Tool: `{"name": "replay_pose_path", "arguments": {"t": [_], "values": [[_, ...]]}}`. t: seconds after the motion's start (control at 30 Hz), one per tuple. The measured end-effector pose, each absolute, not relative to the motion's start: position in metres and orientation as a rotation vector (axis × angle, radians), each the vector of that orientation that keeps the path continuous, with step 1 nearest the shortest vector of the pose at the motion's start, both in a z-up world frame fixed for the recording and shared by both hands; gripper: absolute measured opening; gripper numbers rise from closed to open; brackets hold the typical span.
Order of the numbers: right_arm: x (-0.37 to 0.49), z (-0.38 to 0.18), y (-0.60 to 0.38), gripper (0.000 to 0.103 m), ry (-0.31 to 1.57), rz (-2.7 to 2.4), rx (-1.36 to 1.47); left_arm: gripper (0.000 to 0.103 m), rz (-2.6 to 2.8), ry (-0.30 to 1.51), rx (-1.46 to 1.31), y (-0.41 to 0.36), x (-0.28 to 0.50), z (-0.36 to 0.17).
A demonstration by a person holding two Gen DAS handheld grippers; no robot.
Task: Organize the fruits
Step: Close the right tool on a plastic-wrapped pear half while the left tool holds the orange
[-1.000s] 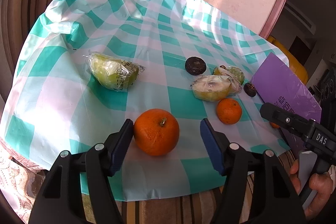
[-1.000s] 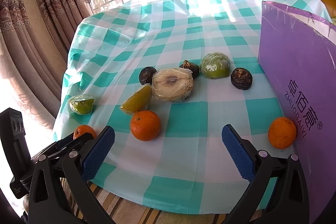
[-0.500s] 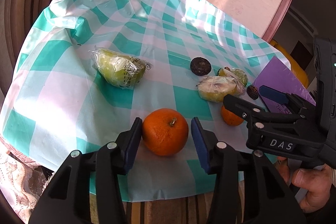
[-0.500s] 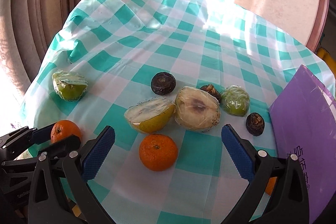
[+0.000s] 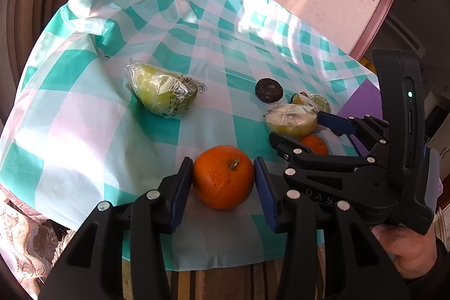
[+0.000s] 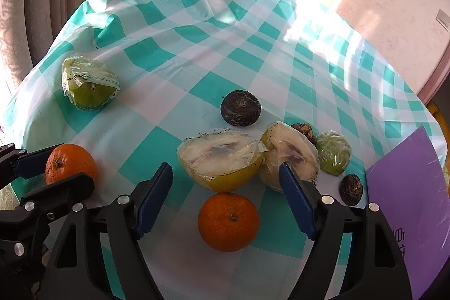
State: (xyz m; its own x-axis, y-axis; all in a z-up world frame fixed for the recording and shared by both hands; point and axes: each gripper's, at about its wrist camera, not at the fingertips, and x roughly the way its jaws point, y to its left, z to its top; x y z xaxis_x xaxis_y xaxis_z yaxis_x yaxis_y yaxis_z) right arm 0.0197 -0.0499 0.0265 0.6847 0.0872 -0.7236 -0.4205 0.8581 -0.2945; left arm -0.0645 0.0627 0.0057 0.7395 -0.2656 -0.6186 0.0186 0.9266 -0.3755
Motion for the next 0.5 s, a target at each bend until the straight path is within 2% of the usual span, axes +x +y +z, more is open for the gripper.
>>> {"name": "replay_pose_path", "arguments": {"t": [0.13,0.27,0.5], "values": [[0.021,0.028,-0.049,0.069,0.756,0.316,-0.459,0.044,-0.161,0.724,-0.362,0.063,-0.065,0.005],[0.019,0.029,-0.047,0.054,0.749,0.363,-0.448,0.044,-0.161,0.724,-0.362,0.062,-0.065,0.005],[0.017,0.037,-0.062,0.052,0.734,0.420,-0.341,0.043,-0.164,0.717,-0.366,0.059,-0.065,0.005]]}}
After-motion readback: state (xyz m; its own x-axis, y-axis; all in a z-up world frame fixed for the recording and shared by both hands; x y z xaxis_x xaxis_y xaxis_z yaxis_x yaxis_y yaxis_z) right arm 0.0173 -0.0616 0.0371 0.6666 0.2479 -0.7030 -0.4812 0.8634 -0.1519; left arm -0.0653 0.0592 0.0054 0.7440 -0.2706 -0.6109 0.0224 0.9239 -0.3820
